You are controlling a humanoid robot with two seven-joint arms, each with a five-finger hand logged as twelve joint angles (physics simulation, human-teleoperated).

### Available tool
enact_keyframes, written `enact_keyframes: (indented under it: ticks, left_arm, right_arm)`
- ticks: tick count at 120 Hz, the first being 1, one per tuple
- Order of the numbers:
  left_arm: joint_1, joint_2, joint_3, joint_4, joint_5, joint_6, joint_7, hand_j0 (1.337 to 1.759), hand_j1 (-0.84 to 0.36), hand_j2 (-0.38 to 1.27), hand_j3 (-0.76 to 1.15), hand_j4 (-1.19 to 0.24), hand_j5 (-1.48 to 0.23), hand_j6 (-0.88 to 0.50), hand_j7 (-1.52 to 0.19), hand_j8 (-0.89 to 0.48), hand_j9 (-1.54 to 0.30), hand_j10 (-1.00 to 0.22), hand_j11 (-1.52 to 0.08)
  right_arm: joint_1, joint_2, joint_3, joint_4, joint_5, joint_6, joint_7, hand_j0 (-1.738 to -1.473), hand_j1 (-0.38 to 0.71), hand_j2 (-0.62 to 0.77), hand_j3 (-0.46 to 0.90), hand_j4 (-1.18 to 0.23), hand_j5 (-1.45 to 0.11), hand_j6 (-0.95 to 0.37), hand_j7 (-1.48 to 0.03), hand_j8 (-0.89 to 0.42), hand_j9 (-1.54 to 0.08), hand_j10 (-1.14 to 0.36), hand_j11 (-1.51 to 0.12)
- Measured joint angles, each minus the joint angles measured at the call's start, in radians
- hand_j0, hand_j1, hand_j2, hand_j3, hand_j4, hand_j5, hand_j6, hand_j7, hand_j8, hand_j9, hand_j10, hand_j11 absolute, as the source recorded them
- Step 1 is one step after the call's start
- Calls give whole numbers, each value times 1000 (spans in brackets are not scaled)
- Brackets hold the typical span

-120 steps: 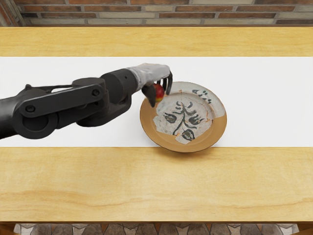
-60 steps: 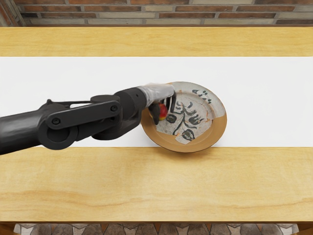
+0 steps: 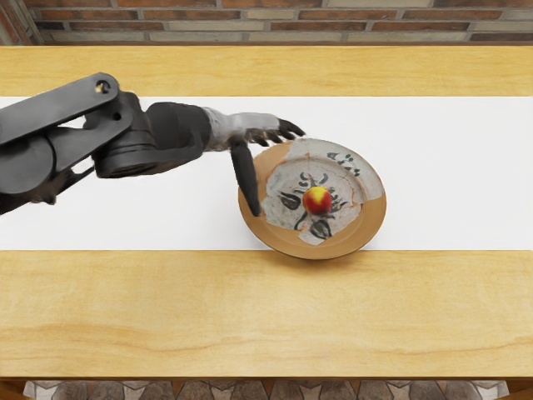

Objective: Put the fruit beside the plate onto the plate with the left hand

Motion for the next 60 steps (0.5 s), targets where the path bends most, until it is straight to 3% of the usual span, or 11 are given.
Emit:
enact_keyframes:
  ticks: [16, 29, 45, 60]
  left_arm:
    - [13, 188, -94, -14, -310, -218, 0, 1658, 306, 22, 0, -45, -62, -37, -60, -34, -60, -42, -60]
    - [36, 322, -125, -17, -519, -303, 0, 1658, 322, 14, 0, -29, -40, -25, -38, -22, -38, -27, -38]
    - [107, 463, -139, -19, -689, -336, 0, 1658, 332, 8, 0, -18, -24, -16, -23, -15, -23, -17, -23]
    - [149, 500, -164, -19, -754, -346, 0, 1658, 337, 5, 0, -12, -16, -11, -16, -11, -16, -12, -16]
  right_arm:
    - [0, 0, 0, 0, 0, 0, 0, -1658, -329, -4, 0, -16, -22, -16, -22, -16, -22, -17, -22]
    - [0, 0, 0, 0, 0, 0, 0, -1658, -329, -4, 0, -16, -22, -16, -22, -16, -22, -17, -22]
    - [0, 0, 0, 0, 0, 0, 0, -1658, -329, -4, 0, -16, -22, -16, -22, -16, -22, -17, -22]
    - [0, 0, 0, 0, 0, 0, 0, -1658, -329, -4, 0, -16, -22, -16, -22, -16, -22, -16, -22]
